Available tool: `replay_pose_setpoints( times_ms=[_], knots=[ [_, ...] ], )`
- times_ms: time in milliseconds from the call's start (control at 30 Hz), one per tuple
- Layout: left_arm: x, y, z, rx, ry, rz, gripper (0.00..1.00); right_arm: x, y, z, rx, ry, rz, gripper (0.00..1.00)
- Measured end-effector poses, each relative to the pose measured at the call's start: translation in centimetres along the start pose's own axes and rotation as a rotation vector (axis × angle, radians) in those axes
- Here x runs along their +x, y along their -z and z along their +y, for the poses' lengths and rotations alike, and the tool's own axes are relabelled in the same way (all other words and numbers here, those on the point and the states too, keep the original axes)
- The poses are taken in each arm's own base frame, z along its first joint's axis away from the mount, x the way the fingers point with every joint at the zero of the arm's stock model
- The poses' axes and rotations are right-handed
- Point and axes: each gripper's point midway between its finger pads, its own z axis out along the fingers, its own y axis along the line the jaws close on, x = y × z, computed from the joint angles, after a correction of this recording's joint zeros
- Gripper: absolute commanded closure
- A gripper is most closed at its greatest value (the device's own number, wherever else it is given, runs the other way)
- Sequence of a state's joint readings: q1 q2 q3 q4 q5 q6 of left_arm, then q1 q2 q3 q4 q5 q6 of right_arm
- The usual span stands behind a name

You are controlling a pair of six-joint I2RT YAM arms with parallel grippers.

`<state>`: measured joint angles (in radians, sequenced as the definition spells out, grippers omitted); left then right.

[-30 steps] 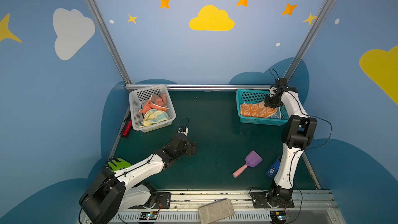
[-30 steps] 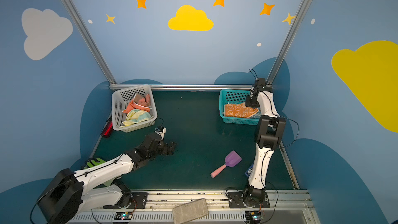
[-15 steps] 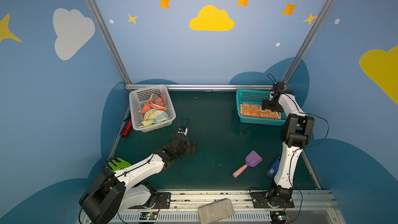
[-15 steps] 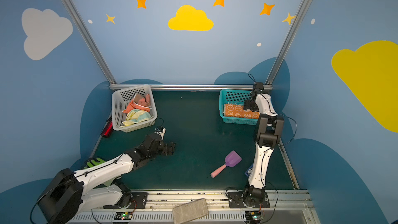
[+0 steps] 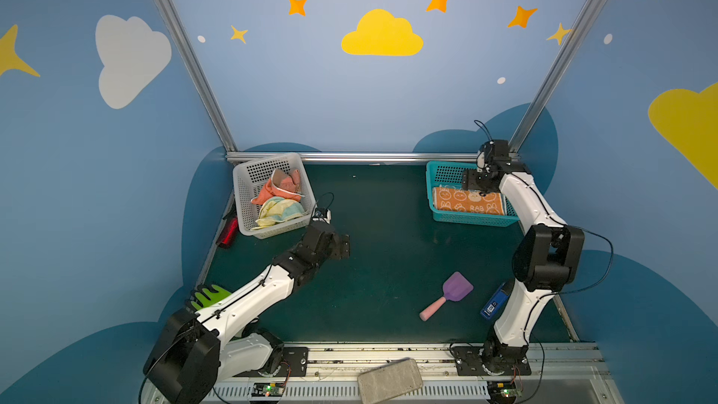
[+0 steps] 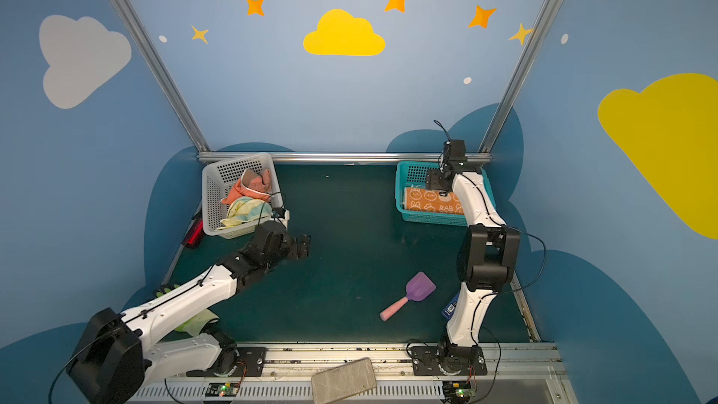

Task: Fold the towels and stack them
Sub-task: 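Release the towel and withdraw the right gripper while the left reaches into the white basket, then grasp the yellow-teal towel with the left gripper and pull it onto the mat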

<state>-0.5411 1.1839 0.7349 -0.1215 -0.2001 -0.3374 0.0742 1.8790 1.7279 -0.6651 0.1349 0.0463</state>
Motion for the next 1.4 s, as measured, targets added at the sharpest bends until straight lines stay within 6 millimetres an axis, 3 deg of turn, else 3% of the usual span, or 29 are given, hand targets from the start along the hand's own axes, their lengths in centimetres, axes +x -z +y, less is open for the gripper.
replay_pose_setpoints(
  times_ms=[133,233,433,600,767,833,933,1067,1100,1300,1400],
  knots=[
    [-5.9,0.8,3.5,-0.119,0.104,-0.098,0.03,0.0,3.2,5.7,-0.086,0.088,-0.067,0.16],
    [-8.4,0.4,7.3,-0.234,0.176,-0.110,0.04,0.6,5.4,9.1,-0.162,0.142,-0.110,0.16],
    [-7.9,-2.7,14.9,-0.441,0.266,0.019,0.04,4.4,7.5,14.3,-0.295,0.244,-0.132,0.16],
    [-5.8,-5.3,19.0,-0.537,0.306,0.150,0.07,8.3,7.4,17.6,-0.381,0.324,-0.128,0.16],
    [-5.2,-8.0,20.2,-0.559,0.299,0.234,0.13,10.5,7.0,18.7,-0.408,0.344,-0.112,0.16],
    [-5.1,-9.2,20.4,-0.558,0.292,0.258,0.23,10.9,6.9,18.8,-0.411,0.334,-0.105,0.16],
    [-4.7,-10.8,20.6,-0.552,0.281,0.294,0.45,11.5,6.7,19.0,-0.415,0.320,-0.090,0.15],
    [-3.6,-12.3,20.7,-0.538,0.282,0.343,0.91,12.1,6.7,19.3,-0.420,0.302,-0.072,0.16],
    [-3.4,-12.5,20.7,-0.534,0.281,0.352,0.96,12.2,6.7,19.4,-0.422,0.296,-0.068,0.16],
    [-3.6,-12.1,20.4,-0.516,0.281,0.355,0.96,13.1,6.9,19.7,-0.426,0.273,-0.032,0.18],
    [-5.3,-10.8,19.7,-0.493,0.276,0.320,0.96,13.4,7.0,20.0,-0.439,0.264,-0.018,0.24]
  ],
)
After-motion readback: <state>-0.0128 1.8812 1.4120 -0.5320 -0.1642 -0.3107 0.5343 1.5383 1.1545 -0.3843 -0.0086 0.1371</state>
